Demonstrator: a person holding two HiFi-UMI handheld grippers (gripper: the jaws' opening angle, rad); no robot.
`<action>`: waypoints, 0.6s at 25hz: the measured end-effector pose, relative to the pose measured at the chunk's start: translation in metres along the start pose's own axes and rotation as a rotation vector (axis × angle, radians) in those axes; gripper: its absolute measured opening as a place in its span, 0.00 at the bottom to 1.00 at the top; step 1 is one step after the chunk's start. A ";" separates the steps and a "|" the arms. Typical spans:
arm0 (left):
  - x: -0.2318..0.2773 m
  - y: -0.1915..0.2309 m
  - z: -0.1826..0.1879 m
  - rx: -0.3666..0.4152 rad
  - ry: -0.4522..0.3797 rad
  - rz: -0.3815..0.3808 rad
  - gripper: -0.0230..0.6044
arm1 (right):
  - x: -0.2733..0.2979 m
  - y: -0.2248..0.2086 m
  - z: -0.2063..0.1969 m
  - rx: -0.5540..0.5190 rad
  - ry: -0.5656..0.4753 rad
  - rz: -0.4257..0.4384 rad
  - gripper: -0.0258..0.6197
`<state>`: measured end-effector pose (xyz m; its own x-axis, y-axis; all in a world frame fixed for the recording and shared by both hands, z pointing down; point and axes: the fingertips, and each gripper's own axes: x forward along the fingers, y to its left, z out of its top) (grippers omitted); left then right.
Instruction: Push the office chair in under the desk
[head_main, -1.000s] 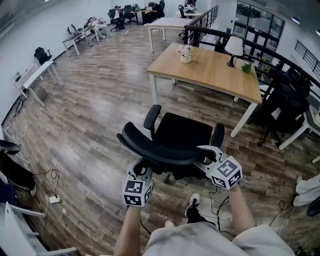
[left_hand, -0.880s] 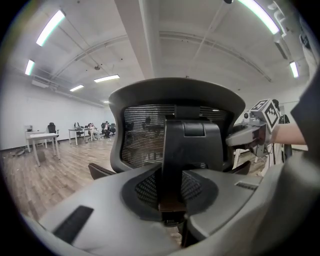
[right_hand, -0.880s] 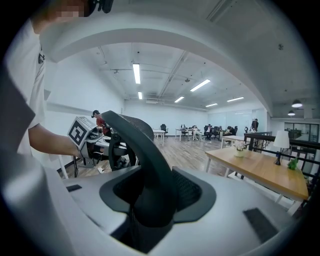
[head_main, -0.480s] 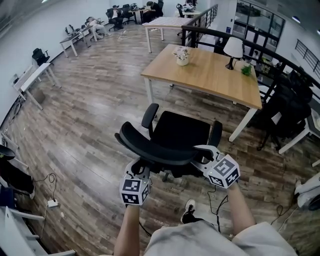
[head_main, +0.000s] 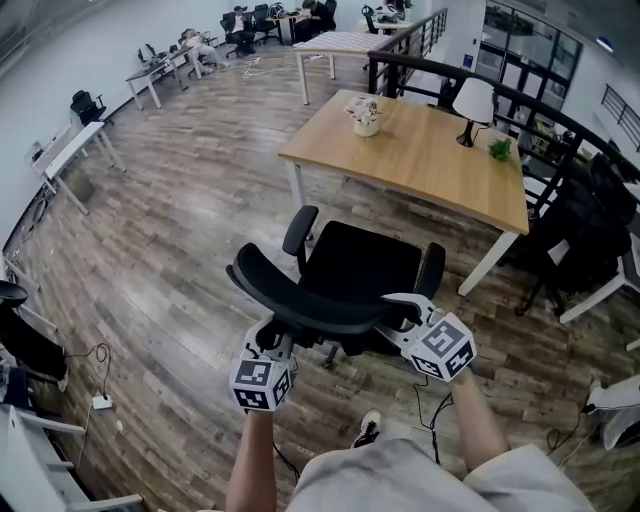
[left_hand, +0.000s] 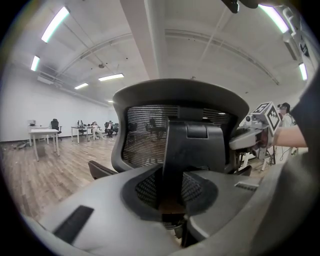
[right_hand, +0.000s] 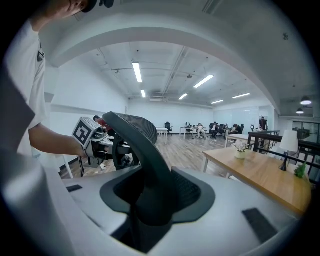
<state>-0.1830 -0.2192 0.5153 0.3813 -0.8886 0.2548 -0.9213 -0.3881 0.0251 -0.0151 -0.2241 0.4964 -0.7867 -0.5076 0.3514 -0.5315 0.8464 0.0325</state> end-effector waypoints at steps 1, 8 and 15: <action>0.006 -0.002 0.001 -0.002 0.001 0.004 0.14 | -0.001 -0.007 0.000 -0.002 0.000 -0.001 0.34; 0.045 -0.017 0.010 -0.014 0.004 0.036 0.14 | -0.003 -0.056 -0.004 -0.032 -0.014 0.004 0.34; 0.078 -0.034 0.019 -0.017 0.026 0.031 0.14 | -0.012 -0.095 -0.007 -0.037 -0.031 -0.015 0.34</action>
<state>-0.1202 -0.2799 0.5163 0.3508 -0.8933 0.2811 -0.9338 -0.3563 0.0332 0.0468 -0.2968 0.4957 -0.7886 -0.5242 0.3215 -0.5314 0.8440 0.0727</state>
